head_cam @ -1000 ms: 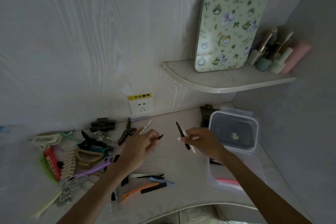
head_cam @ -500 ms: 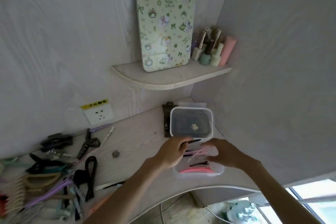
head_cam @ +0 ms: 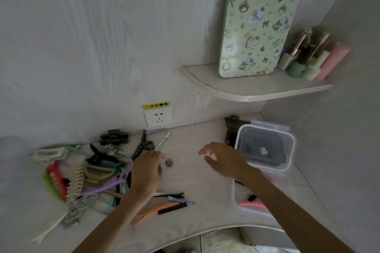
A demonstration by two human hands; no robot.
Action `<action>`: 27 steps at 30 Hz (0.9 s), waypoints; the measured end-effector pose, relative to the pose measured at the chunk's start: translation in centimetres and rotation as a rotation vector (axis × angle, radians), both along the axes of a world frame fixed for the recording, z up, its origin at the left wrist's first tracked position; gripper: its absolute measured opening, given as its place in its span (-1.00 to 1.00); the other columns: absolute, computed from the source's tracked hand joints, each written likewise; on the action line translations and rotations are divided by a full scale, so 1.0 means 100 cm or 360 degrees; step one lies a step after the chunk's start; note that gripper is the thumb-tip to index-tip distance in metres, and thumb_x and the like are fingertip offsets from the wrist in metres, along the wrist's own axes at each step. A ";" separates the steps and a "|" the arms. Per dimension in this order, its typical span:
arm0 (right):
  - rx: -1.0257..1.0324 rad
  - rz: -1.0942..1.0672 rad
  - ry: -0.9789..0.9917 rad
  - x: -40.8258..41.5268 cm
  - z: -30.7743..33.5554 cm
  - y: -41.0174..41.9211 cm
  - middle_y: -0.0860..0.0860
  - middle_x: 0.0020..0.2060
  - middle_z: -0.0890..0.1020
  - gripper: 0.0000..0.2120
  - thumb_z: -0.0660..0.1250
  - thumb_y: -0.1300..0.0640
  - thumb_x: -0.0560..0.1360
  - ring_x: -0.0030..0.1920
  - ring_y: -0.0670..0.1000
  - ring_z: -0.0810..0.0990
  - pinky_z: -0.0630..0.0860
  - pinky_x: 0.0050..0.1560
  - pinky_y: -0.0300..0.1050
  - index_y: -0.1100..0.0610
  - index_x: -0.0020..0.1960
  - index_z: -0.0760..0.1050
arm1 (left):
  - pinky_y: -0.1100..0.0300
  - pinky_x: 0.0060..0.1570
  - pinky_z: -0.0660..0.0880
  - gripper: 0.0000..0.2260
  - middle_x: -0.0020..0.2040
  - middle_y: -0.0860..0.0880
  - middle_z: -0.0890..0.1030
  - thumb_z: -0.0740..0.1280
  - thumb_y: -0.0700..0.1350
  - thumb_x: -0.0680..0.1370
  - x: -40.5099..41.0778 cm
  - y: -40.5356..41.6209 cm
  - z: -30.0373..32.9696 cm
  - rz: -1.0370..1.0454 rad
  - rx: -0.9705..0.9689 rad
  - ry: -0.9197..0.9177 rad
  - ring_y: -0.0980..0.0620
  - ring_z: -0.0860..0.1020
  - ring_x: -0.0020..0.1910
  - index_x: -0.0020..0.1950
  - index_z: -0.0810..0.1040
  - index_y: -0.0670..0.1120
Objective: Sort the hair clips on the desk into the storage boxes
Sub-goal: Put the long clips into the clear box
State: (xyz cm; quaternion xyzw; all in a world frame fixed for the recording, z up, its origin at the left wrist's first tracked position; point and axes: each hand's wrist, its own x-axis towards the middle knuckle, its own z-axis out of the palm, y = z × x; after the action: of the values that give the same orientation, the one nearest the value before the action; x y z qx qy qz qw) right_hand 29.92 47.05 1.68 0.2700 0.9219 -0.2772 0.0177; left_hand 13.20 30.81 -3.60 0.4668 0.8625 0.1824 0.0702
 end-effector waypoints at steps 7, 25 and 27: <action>0.0480 0.0394 -0.0343 -0.122 -0.050 -0.016 0.05 0.52 0.04 -0.36 0.20 0.29 0.50 0.51 0.08 0.04 0.05 0.46 0.01 0.08 0.51 0.04 | 0.09 -0.10 0.52 -0.65 -0.16 0.03 0.67 0.51 -0.32 0.20 -0.030 -0.021 -0.004 0.0089 -0.0200 0.0212 -0.04 0.60 -0.11 -0.10 0.64 -0.01; 0.0106 -0.0428 0.0069 0.018 0.007 0.005 -0.04 -0.07 0.63 -0.83 0.29 0.07 0.51 -0.07 -0.07 0.53 0.44 -0.08 -0.19 -0.02 0.06 0.60 | 0.13 0.08 0.50 -0.79 0.09 0.03 0.59 0.32 -0.08 0.52 -0.020 0.041 -0.020 -0.0368 -0.0272 -0.0266 0.04 0.56 0.06 0.15 0.57 0.00; 0.0100 -0.0589 0.0064 0.053 0.023 0.010 -0.06 -0.08 0.65 -0.85 0.33 0.08 0.49 -0.12 -0.11 0.53 0.47 -0.08 -0.20 -0.02 0.02 0.63 | 0.15 0.00 0.52 -0.83 0.02 0.07 0.62 0.35 -0.02 0.51 -0.005 0.062 -0.010 -0.0387 -0.0095 -0.0298 0.07 0.59 0.01 0.08 0.59 0.03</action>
State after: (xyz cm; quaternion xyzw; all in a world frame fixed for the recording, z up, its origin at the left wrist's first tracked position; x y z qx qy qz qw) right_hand 35.19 48.06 3.98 0.4298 0.8649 -0.2523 -0.0605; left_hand 12.66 37.03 -4.59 0.5464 0.7944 0.1896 0.1858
